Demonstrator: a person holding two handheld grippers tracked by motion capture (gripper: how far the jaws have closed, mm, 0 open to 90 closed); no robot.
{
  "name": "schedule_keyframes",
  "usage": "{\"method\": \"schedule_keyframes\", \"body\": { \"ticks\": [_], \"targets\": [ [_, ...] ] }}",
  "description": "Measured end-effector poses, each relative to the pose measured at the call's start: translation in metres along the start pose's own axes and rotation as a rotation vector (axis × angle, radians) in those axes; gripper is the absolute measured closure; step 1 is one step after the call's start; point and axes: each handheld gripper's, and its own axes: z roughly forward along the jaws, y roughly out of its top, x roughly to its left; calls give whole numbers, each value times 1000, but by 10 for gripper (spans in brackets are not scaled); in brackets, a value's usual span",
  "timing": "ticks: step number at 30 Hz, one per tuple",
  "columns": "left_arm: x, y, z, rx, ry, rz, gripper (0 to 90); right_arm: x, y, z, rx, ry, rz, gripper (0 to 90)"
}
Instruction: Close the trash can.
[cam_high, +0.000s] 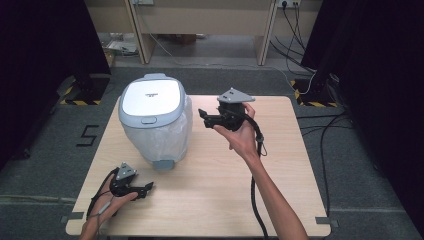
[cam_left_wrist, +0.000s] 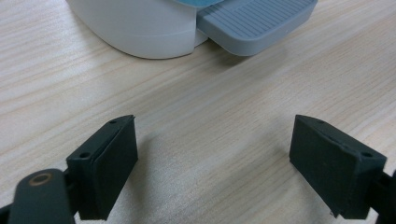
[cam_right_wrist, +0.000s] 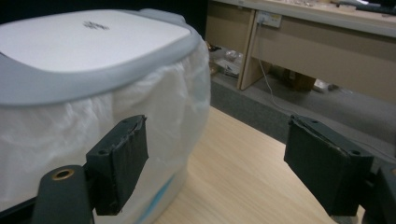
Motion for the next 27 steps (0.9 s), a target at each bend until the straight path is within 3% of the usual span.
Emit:
{"method": "schedule_keyframes", "body": {
  "ticks": [5,11,19,27],
  "targets": [
    [0,0,0,-3,0,0,141,-15,-18,-9,13,-23,29,212],
    [0,0,0,-2,1,0,141,-22,-31,-17,6,-33,55,210],
    [0,0,0,-1,0,1,141,-26,-52,-25,-9,-21,97,209],
    [0,0,0,-1,0,0,141,-25,-72,-30,-7,-23,106,209]
  ]
}}
